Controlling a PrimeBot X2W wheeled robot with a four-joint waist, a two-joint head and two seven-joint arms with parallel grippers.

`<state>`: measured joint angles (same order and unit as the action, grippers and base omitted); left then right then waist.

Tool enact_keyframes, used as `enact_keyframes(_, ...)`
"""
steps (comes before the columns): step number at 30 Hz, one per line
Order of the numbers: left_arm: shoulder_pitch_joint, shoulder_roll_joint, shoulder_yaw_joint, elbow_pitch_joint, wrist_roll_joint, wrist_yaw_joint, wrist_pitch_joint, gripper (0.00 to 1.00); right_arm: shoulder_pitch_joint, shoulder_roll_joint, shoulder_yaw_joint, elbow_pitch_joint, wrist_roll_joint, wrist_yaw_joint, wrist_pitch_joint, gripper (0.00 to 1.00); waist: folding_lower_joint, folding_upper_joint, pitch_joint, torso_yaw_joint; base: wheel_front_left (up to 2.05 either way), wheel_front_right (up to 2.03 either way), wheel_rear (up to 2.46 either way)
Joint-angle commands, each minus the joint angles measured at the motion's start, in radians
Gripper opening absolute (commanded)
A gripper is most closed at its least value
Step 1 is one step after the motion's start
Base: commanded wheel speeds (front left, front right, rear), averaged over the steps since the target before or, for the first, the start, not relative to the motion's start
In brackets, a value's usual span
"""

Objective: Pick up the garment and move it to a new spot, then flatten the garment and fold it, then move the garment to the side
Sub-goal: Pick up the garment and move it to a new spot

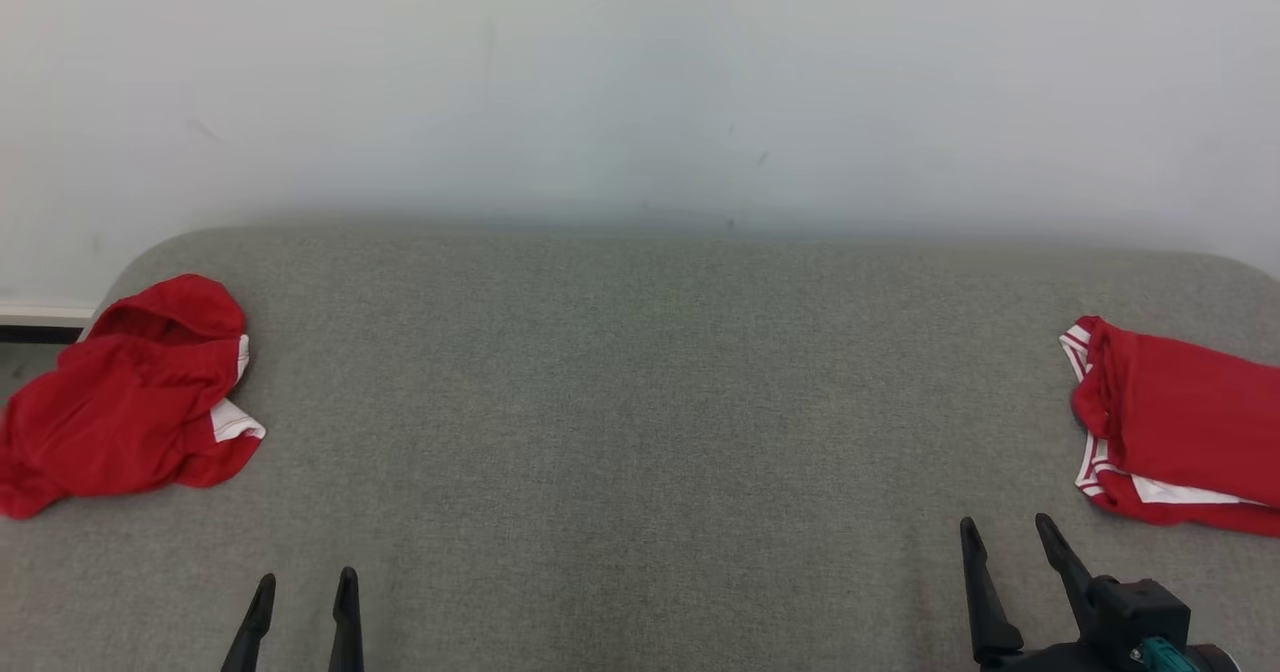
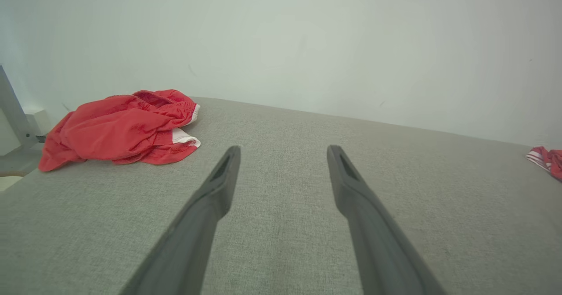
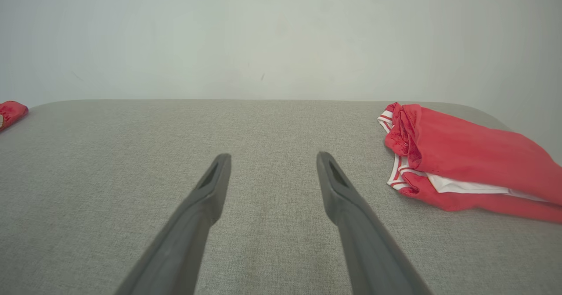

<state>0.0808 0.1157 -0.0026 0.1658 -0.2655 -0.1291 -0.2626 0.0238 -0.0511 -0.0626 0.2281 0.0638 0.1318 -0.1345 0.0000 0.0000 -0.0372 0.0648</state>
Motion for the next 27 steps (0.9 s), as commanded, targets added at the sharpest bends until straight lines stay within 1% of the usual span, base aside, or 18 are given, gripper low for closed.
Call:
enact_keyframes(1,0.001,0.001,0.0,-0.003,0.003,-0.001,-0.003,1.0,0.007,0.001,0.003,-0.003,0.006,-0.003,-0.007,1.0,0.0,0.0,0.001,0.025,0.0,0.0,0.0)
enact_keyframes(4,0.007,0.001,-0.002,-0.002,0.006,-0.001,-0.003,1.0,0.011,0.001,0.012,-0.003,0.012,-0.003,-0.007,1.0,0.0,0.0,0.002,0.07,0.0,0.0,0.0)
enact_keyframes(8,0.016,-0.001,-0.004,-0.002,0.009,0.0,-0.003,1.0,0.017,0.001,0.02,-0.001,0.019,-0.003,-0.003,1.0,0.0,0.0,0.004,0.152,0.0,0.0,0.0)
enact_keyframes(9,0.016,-0.001,-0.004,-0.002,0.009,0.0,-0.003,1.0,0.017,0.001,0.02,-0.001,0.019,-0.003,-0.003,1.0,0.0,0.0,0.004,0.152,0.0,0.0,0.0)
enact_keyframes(15,0.033,0.0,-0.009,-0.012,0.013,0.003,-0.003,1.0,0.018,0.001,0.014,0.0,0.025,-0.003,-0.004,1.0,0.0,0.0,0.004,0.306,0.0,0.0,0.0)
enact_keyframes(21,0.049,0.011,0.007,-0.022,0.0,0.005,-0.003,1.0,0.002,0.001,0.041,0.01,0.03,-0.003,-0.006,1.0,0.0,0.0,0.006,0.439,0.0,0.0,0.0)
enact_keyframes(27,0.08,-0.007,0.056,-0.073,-0.008,0.024,-0.003,1.0,-0.055,0.0,0.117,0.024,0.017,-0.003,0.017,1.0,0.0,0.0,0.045,0.466,0.0,0.0,0.0)
